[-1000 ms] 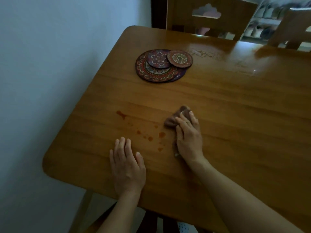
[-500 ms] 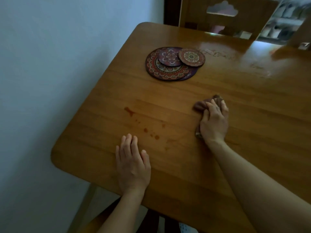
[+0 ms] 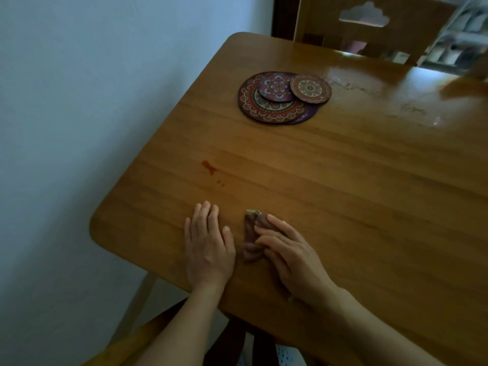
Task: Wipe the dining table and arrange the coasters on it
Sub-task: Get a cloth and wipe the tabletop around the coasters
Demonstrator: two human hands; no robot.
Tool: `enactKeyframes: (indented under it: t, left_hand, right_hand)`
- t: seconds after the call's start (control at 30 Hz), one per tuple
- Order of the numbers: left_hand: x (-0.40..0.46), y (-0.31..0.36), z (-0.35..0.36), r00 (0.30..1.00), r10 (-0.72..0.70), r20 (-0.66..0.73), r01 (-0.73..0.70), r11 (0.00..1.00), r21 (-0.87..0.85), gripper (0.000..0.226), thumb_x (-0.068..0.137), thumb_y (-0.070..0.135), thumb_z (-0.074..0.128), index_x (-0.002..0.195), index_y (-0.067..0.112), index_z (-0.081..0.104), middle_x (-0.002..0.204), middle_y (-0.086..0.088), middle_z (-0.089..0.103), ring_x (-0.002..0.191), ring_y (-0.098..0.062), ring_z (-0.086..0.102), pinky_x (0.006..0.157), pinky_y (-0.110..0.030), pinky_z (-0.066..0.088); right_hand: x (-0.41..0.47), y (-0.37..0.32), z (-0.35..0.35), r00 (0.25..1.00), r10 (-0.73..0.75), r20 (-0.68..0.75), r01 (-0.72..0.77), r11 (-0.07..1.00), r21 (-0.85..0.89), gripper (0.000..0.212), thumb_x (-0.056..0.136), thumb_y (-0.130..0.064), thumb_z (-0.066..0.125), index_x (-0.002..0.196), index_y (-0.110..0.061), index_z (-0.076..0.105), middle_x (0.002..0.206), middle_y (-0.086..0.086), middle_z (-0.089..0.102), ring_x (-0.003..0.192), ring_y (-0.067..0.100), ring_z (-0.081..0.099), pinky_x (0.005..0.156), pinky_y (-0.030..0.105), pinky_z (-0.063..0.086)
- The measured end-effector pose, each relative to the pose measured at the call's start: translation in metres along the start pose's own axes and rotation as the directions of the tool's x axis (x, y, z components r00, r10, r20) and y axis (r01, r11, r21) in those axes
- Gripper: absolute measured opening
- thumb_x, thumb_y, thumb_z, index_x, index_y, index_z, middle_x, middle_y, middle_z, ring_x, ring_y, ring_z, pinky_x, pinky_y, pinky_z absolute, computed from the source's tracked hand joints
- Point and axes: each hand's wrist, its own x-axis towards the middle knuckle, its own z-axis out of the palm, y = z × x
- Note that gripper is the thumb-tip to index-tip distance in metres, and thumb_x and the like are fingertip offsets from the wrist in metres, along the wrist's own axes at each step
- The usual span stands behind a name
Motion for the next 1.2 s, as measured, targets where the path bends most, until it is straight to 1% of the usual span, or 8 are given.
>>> enactKeyframes:
  t: [0.1,0.23,0.4,0.5,0.63,0.9,1.03,1.2]
  left_hand:
    - [-0.002,0.002,-0.001,1.0,0.002,0.004,-0.002,1.0,-0.003,0.055,0.096,0.037,0.028,0.144,0.013,0.042,0.154,-0.005,0.036,0.147,-0.019,0.022,0.122,-0.041,0.013]
    - [-0.002,0.004,-0.002,1.0,-0.002,0.006,0.002,1.0,0.0,0.056,0.097,0.038,0.027,0.146,0.013,0.039,0.156,-0.004,0.033,0.148,-0.018,0.02,0.122,-0.039,0.01]
    - [-0.002,0.003,-0.001,1.0,-0.001,-0.002,0.0,1.0,-0.011,0.055,0.097,0.037,0.029,0.144,0.014,0.041,0.155,-0.003,0.034,0.148,-0.018,0.021,0.122,-0.039,0.01]
    - [-0.002,0.003,0.0,1.0,-0.001,-0.002,0.001,1.0,-0.016,0.054,0.097,0.037,0.028,0.144,0.014,0.042,0.155,-0.003,0.034,0.148,-0.018,0.021,0.122,-0.039,0.011]
    - [-0.002,0.002,0.001,1.0,-0.002,0.001,0.002,1.0,-0.013,0.053,0.097,0.036,0.03,0.144,0.014,0.041,0.155,-0.003,0.034,0.148,-0.018,0.02,0.122,-0.04,0.012]
    - [-0.003,-0.001,0.0,0.999,0.037,-0.01,-0.037,0.999,0.022,0.055,0.096,0.037,0.025,0.141,0.011,0.043,0.152,-0.009,0.039,0.146,-0.024,0.027,0.12,-0.044,0.02]
    - [-0.001,-0.001,0.001,1.0,0.02,0.0,-0.02,1.0,0.012,0.053,0.098,0.037,0.025,0.142,0.014,0.041,0.154,-0.006,0.036,0.147,-0.021,0.023,0.121,-0.042,0.015]
    - [-0.002,0.001,0.0,1.0,0.007,0.0,-0.007,1.0,-0.021,0.054,0.097,0.037,0.026,0.144,0.015,0.041,0.155,-0.003,0.034,0.148,-0.019,0.02,0.122,-0.04,0.01]
  right_hand:
    - [-0.002,-0.015,-0.017,0.955,0.296,-0.034,-0.259,0.88,0.398,0.029,0.099,-0.022,0.049,0.113,-0.041,0.067,0.14,-0.016,0.051,0.136,0.0,0.036,0.109,0.029,0.034]
    - [0.007,0.0,-0.056,0.795,0.602,0.077,-0.358,0.362,0.86,0.023,0.095,-0.019,0.057,0.093,-0.032,0.075,0.132,-0.01,0.058,0.121,0.015,0.054,0.103,0.034,0.044]
    - [0.009,0.046,-0.09,0.407,0.897,-0.174,-0.572,0.399,0.717,0.028,0.104,-0.028,0.038,0.123,-0.024,0.059,0.117,0.005,0.061,0.1,0.021,0.062,0.089,0.044,0.053]
    - [0.015,0.054,-0.089,0.315,0.86,-0.401,-0.653,0.503,0.566,0.033,0.104,-0.031,0.032,0.127,-0.019,0.053,0.114,0.004,0.058,0.103,0.022,0.059,0.091,0.047,0.051]
    - [0.017,0.045,-0.058,0.514,0.653,-0.556,-0.693,0.699,0.18,0.035,0.099,-0.032,0.048,0.129,-0.014,0.048,0.125,0.009,0.049,0.114,0.026,0.047,0.1,0.044,0.04]
    - [0.036,-0.041,0.032,0.966,0.163,-0.202,-0.211,0.946,-0.246,0.029,0.093,-0.031,0.052,0.122,-0.028,0.052,0.117,-0.003,0.051,0.101,0.015,0.047,0.086,0.029,0.045]
    - [0.025,0.002,-0.004,0.976,0.089,-0.197,-0.168,0.886,-0.431,0.03,0.09,-0.038,0.057,0.12,-0.032,0.052,0.114,-0.002,0.056,0.098,0.019,0.054,0.077,0.034,0.045]
    - [0.053,0.064,-0.06,0.779,0.442,-0.445,-0.577,0.783,-0.233,0.036,0.095,-0.034,0.054,0.129,-0.022,0.052,0.124,0.008,0.049,0.111,0.024,0.047,0.09,0.037,0.042]
